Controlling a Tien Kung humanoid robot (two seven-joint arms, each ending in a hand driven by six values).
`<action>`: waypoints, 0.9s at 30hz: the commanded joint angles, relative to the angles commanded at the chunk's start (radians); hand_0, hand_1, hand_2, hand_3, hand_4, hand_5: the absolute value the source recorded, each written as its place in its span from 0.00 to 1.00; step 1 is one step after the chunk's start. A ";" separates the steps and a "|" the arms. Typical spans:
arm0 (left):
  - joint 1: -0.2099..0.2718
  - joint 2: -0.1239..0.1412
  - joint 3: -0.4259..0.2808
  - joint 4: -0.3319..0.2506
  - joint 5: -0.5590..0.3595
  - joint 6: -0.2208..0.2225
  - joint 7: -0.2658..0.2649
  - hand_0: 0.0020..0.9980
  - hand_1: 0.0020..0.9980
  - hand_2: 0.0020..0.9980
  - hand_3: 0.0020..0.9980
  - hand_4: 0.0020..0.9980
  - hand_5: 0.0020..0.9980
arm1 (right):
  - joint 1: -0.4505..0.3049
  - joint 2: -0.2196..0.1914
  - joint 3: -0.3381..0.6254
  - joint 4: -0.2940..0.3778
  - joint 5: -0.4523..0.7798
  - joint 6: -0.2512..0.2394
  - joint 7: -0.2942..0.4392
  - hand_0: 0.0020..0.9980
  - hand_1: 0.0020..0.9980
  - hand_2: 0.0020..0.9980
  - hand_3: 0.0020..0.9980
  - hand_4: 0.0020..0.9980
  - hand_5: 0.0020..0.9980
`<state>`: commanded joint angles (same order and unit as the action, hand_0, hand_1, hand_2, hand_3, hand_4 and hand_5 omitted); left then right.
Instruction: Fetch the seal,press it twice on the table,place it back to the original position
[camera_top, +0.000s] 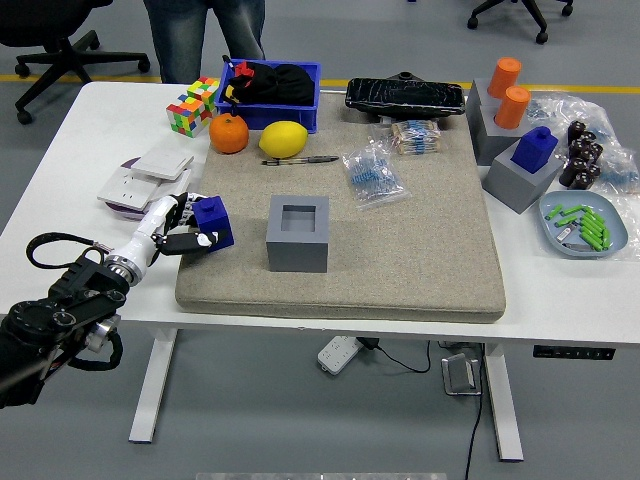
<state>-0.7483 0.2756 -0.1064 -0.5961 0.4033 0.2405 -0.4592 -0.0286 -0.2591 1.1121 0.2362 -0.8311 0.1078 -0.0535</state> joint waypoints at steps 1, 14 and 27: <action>-0.001 0.000 0.000 -0.001 0.000 0.000 0.000 0.65 0.54 0.47 0.60 0.63 0.00 | 0.000 0.000 -0.001 0.000 0.001 0.000 0.000 0.73 0.68 0.65 0.62 0.72 0.51; -0.005 0.007 0.004 -0.010 0.005 -0.001 0.000 0.64 0.53 0.47 0.59 0.66 0.00 | -0.001 -0.001 -0.009 0.000 0.003 0.000 0.001 0.73 0.69 0.65 0.62 0.72 0.51; -0.047 0.058 -0.145 -0.165 0.130 0.022 -0.011 0.64 0.53 0.47 0.59 0.67 0.00 | -0.003 -0.001 -0.005 0.000 0.003 -0.001 0.001 0.74 0.68 0.65 0.62 0.72 0.51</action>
<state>-0.7954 0.3338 -0.2518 -0.7612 0.5338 0.2626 -0.4706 -0.0319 -0.2605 1.1072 0.2358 -0.8283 0.1063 -0.0522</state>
